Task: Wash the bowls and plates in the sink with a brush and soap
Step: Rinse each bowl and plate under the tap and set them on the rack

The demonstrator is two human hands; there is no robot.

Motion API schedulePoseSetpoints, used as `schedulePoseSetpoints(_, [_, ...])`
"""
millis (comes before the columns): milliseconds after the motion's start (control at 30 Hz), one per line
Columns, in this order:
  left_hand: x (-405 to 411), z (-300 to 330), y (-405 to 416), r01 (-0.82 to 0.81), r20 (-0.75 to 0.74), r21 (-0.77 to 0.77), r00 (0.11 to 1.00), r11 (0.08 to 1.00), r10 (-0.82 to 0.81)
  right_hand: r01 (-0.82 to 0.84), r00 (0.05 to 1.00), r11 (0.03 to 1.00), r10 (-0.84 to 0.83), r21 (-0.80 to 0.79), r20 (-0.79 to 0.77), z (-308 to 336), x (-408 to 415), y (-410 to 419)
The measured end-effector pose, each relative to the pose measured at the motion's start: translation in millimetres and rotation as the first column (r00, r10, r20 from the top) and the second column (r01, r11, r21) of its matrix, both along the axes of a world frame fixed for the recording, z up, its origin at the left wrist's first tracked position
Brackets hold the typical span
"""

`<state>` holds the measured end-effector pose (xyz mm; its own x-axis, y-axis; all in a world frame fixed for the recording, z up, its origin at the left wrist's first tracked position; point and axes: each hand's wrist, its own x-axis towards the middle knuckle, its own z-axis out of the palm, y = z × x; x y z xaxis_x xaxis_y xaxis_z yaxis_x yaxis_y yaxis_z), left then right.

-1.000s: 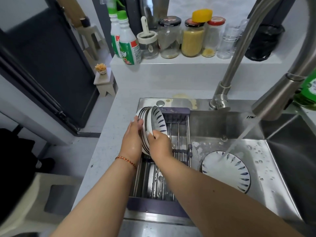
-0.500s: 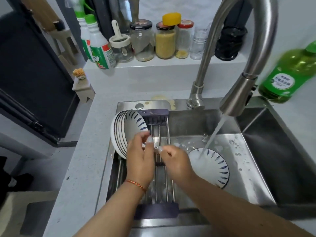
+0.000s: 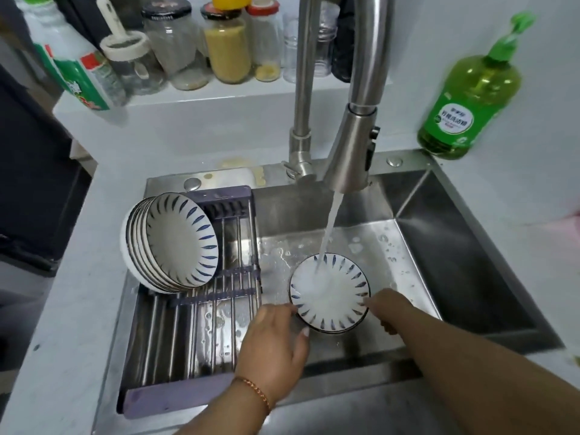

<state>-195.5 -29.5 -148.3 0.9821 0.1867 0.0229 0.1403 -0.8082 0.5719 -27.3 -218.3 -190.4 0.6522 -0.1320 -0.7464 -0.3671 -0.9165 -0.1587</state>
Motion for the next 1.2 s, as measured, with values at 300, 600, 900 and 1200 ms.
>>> schedulePoseSetpoints(300, [-0.8,0.2,-2.3,0.025,0.093,0.126,0.995,0.992,-0.037,-0.384,0.922,0.915,0.372,-0.126,-0.109,-3.2,5.1,13.7])
schedulePoseSetpoints(600, [-0.6,2.6,-5.4,-0.001,0.096,0.167,0.995,0.986,-0.015,-0.299,0.914,0.931,0.342,-0.209,0.217,-18.6,2.5,15.1])
schedulePoseSetpoints(900, [0.0,2.4,-5.3,-0.028,0.117,0.174,0.993,0.984,0.008,-0.979,-0.012,0.009,0.995,-0.202,0.099,-21.4,-23.4,42.8])
schedulePoseSetpoints(1200, [-0.3,3.2,-4.8,-0.023,0.088,0.153,0.996,0.988,0.01,-0.864,0.399,0.488,0.813,-0.122,0.424,-22.2,3.2,34.2])
